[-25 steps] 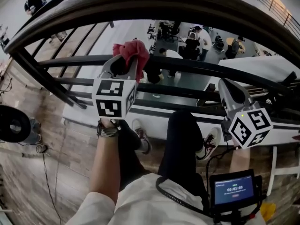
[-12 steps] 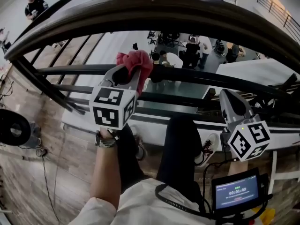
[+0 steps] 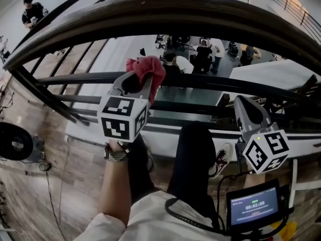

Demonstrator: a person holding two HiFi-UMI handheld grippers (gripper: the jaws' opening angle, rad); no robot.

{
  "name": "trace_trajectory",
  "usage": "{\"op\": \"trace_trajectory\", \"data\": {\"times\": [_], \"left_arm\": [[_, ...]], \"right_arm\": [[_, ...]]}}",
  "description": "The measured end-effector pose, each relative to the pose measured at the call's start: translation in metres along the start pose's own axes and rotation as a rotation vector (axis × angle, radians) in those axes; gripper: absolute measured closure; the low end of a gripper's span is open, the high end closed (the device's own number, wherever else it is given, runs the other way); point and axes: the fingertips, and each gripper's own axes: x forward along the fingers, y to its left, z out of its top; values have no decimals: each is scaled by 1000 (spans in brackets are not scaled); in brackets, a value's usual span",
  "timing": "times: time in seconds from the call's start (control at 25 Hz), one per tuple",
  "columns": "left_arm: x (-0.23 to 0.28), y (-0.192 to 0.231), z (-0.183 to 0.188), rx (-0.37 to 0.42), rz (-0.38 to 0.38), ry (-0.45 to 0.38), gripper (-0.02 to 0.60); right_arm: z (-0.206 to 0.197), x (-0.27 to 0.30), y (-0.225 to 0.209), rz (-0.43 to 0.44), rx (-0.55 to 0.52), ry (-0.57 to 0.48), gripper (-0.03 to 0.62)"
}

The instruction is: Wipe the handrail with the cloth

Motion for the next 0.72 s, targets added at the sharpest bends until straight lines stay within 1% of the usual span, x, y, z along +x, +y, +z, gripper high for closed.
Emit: {"op": "trace_trajectory", "data": {"times": [0.44,0.72], "left_arm": [[11,-27,5,-7,-43,-15,509],[18,-45,11,-14,-77,-28,509]], "right_arm": [[6,-2,-10,-59,-51,0,591],[7,-11,-22,-100,-50,-4,591]]}}
